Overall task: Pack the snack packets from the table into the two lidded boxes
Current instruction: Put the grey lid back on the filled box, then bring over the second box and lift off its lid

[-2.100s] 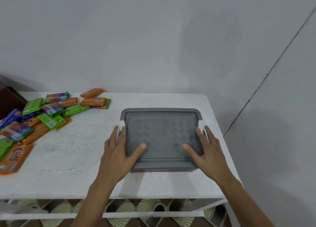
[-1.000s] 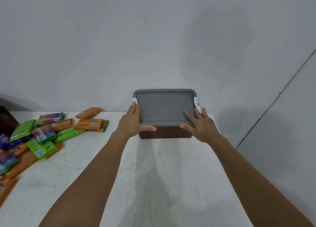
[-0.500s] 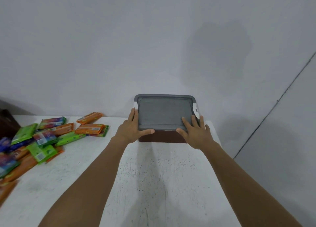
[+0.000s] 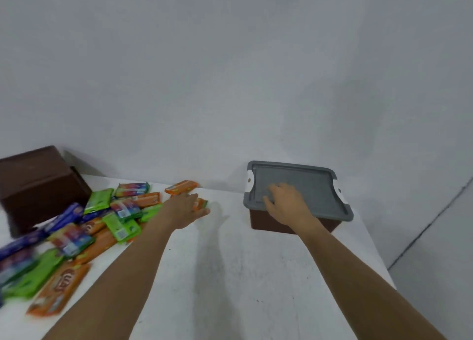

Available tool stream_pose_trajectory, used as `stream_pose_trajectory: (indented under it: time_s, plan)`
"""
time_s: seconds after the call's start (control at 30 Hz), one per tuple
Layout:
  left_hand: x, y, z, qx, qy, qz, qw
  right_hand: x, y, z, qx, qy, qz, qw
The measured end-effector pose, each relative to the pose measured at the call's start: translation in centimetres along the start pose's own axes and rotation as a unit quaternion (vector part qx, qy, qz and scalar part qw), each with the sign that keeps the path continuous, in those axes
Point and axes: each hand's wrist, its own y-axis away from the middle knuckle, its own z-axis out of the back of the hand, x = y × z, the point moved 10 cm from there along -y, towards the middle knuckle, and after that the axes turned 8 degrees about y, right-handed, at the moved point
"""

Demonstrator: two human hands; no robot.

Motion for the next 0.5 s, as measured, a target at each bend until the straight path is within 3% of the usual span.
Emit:
stream_pose_trajectory:
  time_s: [0.07, 0.17, 0.5]
  plan:
    - [3.7, 1.0, 2.5, -0.028, 0.006, -0.002, 1.0, 4.7, -2.0, -0.1, 0.006, -0.025, 0.017, 1.0]
    - [11.6, 2.4, 6.2, -0.046, -0.036, 0.048, 0.997, 12.8, -5.3, -0.5, 0.017, -0.025, 0.042, 0.999]
    - [38.2, 9.7, 16.0, -0.129, -0.026, 0.178, 0.975, 41.3, -13.5, -4.0, 0.064, -0.1, 0.142, 0.983]
